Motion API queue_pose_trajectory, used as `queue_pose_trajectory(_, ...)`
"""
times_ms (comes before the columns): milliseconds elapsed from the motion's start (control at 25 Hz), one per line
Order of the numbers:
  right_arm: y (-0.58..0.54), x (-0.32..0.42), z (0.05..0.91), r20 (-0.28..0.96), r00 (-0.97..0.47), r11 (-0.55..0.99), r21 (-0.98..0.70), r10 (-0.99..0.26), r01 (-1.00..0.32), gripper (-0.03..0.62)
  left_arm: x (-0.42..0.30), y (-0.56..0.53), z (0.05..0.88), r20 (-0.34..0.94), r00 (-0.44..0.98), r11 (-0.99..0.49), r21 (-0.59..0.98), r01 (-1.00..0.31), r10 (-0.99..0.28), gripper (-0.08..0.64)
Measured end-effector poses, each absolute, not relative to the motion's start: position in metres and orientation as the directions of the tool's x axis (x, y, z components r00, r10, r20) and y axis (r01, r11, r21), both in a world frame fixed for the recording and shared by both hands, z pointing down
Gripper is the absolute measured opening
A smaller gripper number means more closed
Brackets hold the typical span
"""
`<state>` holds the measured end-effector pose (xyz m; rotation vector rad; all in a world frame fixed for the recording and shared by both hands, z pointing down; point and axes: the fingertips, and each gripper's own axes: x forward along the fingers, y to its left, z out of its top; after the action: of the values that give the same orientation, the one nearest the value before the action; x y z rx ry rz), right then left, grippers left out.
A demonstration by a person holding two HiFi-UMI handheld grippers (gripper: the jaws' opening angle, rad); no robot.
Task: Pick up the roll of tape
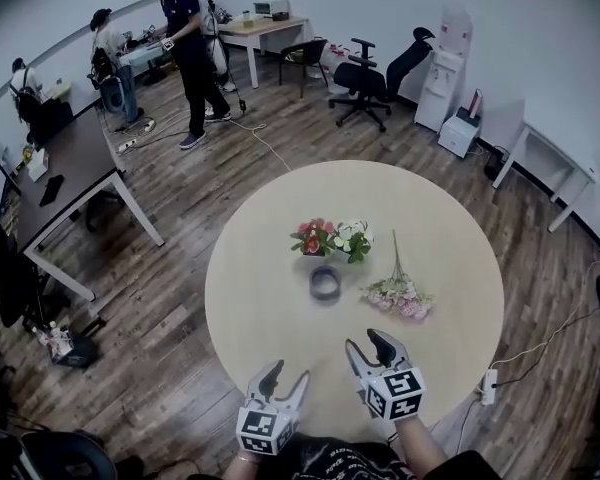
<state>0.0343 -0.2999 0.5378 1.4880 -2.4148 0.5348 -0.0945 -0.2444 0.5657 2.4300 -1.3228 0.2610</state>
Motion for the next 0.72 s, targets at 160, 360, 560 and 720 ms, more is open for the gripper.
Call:
queue_pose_trajectory(160,-0.334,0.035,0.533,0.404,-0.450,0.422,-0.163,-0.796,-0.892,0.201,-0.095,-0.245,0.567,0.338,0.530,-0.482,0.222,-0.848,-0.778,0.253)
queue_pose_trajectory(360,-0.380,0.035,0.535,0.440,-0.428,0.396,-0.169,-0.789,-0.903,0.190,-0.101,-0.247,0.571,0.353,0.518,-0.470,0.219,-0.855,-0.779,0.253)
queue_pose_trajectory(560,-0.420,0.031,0.552,0.484,-0.420,0.358,-0.219,-0.768,-0.908,0.192,-0.109,-0.252,0.577,0.368,0.511,-0.462,0.218,-0.860,-0.777,0.253)
queue_pose_trajectory(720,-0.443,0.029,0.579,0.553,-0.395,0.335,-0.212,-0.733,-0.918,0.192,-0.115,-0.256,0.581,0.377,0.502,-0.454,0.215,-0.865,-0.778,0.253)
